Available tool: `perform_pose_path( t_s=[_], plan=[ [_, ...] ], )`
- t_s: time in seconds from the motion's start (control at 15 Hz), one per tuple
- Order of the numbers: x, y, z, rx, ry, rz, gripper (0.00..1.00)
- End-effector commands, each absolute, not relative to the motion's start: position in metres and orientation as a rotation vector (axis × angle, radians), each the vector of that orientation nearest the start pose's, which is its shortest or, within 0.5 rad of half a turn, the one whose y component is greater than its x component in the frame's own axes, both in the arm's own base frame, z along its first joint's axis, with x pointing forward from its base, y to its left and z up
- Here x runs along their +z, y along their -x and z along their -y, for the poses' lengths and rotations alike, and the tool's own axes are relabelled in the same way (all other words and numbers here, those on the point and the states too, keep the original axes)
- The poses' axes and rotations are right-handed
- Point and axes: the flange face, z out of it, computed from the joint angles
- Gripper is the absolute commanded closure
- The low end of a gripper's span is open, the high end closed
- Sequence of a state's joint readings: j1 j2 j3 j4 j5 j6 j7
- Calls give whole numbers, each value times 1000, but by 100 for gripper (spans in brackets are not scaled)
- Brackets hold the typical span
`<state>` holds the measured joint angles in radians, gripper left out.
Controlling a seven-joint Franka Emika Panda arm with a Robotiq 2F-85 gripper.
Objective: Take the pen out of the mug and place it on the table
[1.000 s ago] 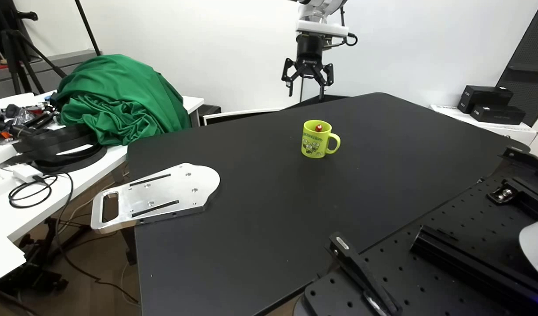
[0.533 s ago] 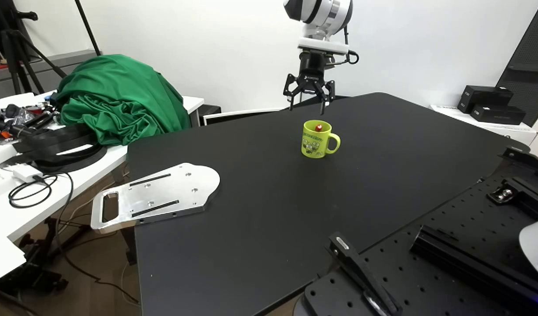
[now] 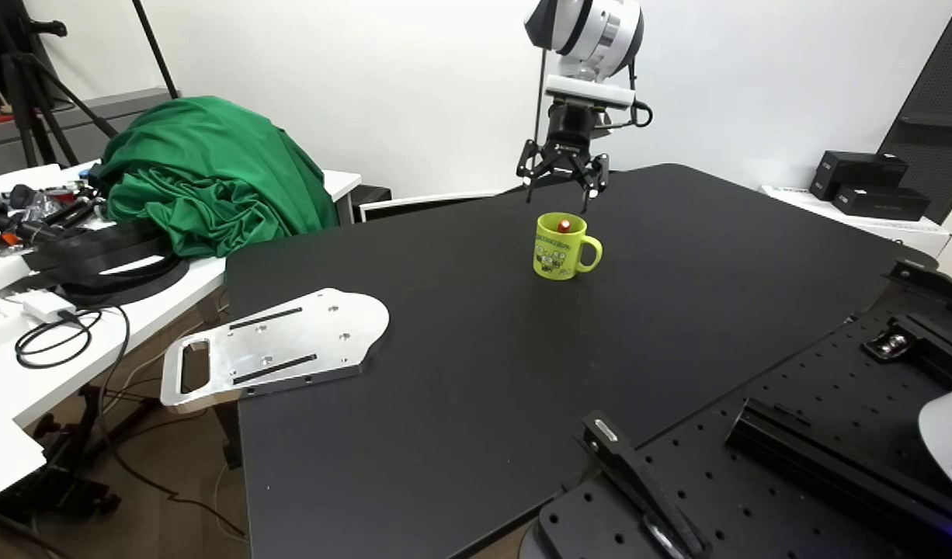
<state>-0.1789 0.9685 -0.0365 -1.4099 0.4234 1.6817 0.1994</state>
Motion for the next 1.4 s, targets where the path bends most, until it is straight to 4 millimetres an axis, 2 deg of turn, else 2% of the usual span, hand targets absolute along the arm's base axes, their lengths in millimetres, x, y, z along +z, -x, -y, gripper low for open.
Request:
perform_pose_path(
  t_s=[0.0,0.27,1.07,1.13,1.2,1.33],
  plan=[
    [91,-627,102,952,2464,-811,0],
    [84,-623,106,951,2457,-800,0],
    [64,-618,102,976,2457,-759,0],
    [63,-618,102,975,2458,-755,5],
    [62,-618,103,974,2458,-755,26],
    [61,-617,103,974,2460,-756,30]
  ],
)
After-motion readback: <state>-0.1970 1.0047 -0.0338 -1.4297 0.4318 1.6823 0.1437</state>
